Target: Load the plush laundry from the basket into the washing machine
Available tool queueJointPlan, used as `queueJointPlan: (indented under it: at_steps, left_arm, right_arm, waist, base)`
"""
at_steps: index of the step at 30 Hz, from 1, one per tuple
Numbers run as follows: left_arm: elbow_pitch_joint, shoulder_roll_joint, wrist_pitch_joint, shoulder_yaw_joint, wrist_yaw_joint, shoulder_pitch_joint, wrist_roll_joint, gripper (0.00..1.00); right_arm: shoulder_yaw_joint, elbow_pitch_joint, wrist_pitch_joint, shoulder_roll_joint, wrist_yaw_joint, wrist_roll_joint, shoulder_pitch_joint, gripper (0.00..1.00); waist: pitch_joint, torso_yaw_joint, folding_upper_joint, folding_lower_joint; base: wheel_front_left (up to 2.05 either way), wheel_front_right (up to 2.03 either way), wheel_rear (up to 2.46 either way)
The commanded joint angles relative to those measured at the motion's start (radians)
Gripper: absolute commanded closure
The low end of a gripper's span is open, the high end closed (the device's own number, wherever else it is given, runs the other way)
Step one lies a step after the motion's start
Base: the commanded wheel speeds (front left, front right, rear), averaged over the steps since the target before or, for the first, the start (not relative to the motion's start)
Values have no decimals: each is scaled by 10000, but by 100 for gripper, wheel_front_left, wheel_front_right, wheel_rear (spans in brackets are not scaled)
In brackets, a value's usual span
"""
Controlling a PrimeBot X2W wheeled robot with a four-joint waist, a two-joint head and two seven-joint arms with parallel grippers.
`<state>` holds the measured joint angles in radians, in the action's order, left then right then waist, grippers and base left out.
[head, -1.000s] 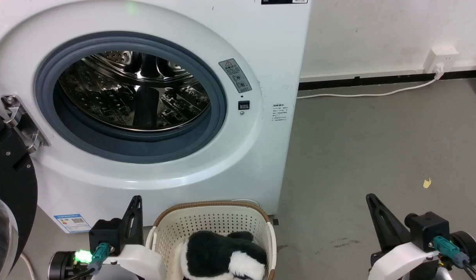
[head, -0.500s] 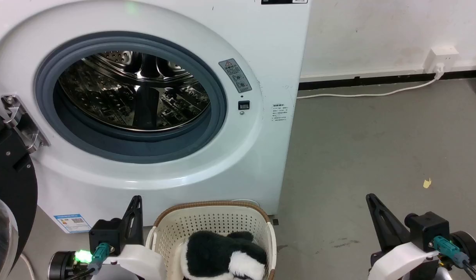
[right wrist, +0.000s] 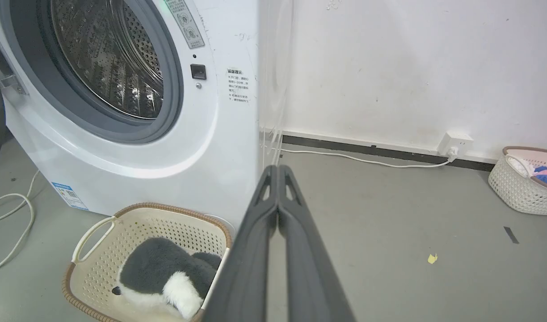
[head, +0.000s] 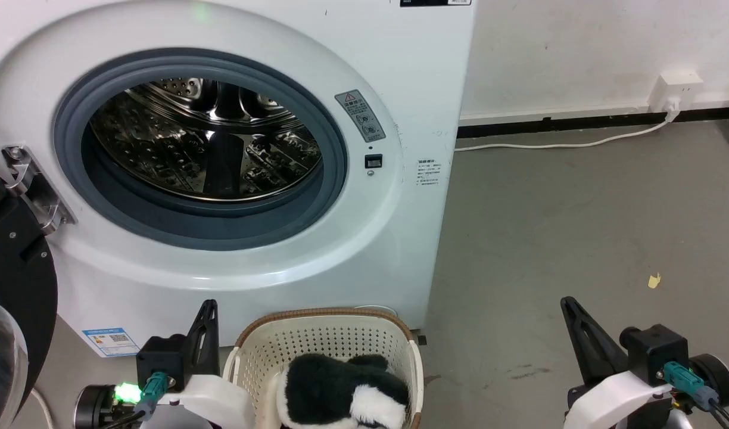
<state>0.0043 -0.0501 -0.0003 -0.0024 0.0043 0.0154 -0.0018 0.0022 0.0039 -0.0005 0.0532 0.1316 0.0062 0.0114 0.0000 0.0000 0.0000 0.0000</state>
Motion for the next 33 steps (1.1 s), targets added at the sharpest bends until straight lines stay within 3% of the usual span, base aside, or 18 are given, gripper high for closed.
queueJointPlan:
  at_steps: [1, 33]
  left_arm:
    - [-43, -1, 3, 24, -43, -154, 18, 100]
    - [-43, -1, 3, 24, -43, -154, 18, 100]
  right_arm:
    - [-22, -39, 5, -30, -9, -62, -114, 100]
    - [-22, -39, 5, -30, -9, -62, -114, 100]
  waist:
    - [0, 0, 0, 0]
    - [0, 0, 0, 0]
  base:
    - [0, 0, 0]
    - [0, 0, 0]
